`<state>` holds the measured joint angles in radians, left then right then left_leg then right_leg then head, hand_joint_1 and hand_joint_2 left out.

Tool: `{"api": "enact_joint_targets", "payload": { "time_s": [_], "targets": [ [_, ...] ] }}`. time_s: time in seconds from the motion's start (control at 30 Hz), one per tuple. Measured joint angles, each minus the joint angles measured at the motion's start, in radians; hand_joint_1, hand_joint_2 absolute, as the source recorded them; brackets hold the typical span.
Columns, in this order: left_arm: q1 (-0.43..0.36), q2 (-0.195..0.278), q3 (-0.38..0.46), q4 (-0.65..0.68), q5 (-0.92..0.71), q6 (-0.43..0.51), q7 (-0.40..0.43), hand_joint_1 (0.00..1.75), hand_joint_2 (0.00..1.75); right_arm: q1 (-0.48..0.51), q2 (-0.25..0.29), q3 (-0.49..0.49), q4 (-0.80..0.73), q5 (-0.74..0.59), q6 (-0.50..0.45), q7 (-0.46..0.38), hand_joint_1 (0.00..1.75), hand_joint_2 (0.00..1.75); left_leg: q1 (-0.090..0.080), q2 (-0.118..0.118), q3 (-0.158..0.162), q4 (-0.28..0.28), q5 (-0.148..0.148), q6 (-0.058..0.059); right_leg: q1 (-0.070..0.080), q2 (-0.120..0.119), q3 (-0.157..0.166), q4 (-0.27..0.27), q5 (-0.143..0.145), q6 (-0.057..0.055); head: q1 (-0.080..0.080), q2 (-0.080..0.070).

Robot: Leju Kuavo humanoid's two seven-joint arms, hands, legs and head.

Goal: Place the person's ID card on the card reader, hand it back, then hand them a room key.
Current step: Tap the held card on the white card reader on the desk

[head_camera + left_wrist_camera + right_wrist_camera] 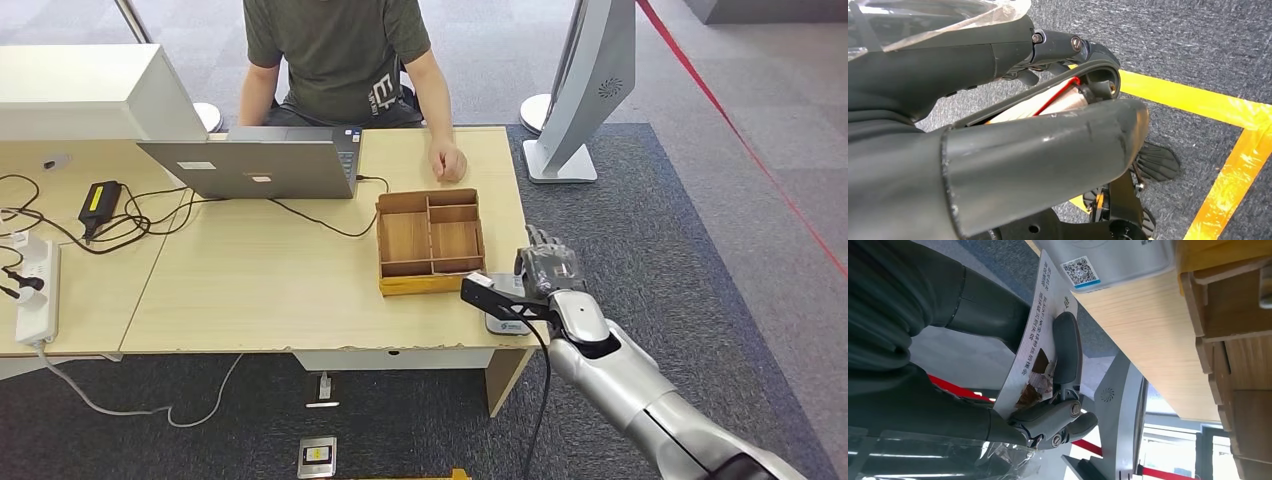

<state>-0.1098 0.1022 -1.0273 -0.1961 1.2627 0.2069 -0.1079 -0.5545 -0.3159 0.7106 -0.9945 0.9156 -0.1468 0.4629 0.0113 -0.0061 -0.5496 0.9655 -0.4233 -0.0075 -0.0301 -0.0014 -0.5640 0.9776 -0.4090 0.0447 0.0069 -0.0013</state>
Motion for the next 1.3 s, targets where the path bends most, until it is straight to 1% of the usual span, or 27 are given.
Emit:
{"api": "enact_joint_targets", "payload": {
  "time_s": [0.4,0.7,0.87,1.03,1.3],
  "targets": [
    [0.000,0.000,0.000,0.000,-0.001,0.003,0.003,0.00,0.00,0.022,0.025,0.013,0.017,0.000,-0.003,-0.036,1.75,1.75,0.000,0.000,0.000,0.000,0.000,0.000,0.000,0.000,0.000,0.000,0.000,0.000,0.000,0.000],
    [0.000,0.000,0.000,0.000,0.000,0.004,0.001,0.00,0.00,0.038,0.031,0.020,0.021,-0.008,-0.009,-0.018,1.75,1.75,0.000,0.000,0.001,0.000,0.000,0.000,0.000,0.000,0.000,0.000,0.000,0.000,0.000,0.000],
    [0.000,0.000,0.000,0.000,0.003,0.012,0.015,0.00,0.00,0.044,0.032,0.020,0.027,-0.025,-0.020,-0.023,1.75,1.75,0.000,0.000,0.002,0.000,0.000,0.000,0.000,0.000,0.001,0.000,0.000,0.000,0.000,0.000],
    [0.000,0.000,0.000,0.000,0.006,0.018,0.016,0.00,0.00,0.049,0.039,0.016,0.039,-0.018,-0.027,-0.029,1.75,1.75,0.000,0.001,0.002,0.000,0.000,0.000,0.000,0.000,0.002,0.000,0.000,0.000,0.000,0.000],
    [0.000,0.000,0.000,0.000,0.003,0.020,0.011,0.00,0.00,0.050,0.040,0.004,0.040,-0.003,-0.016,-0.018,1.75,1.75,0.000,0.001,0.004,0.000,0.000,0.000,0.000,0.000,0.003,0.000,0.000,0.000,0.000,0.000]
  ]
}}
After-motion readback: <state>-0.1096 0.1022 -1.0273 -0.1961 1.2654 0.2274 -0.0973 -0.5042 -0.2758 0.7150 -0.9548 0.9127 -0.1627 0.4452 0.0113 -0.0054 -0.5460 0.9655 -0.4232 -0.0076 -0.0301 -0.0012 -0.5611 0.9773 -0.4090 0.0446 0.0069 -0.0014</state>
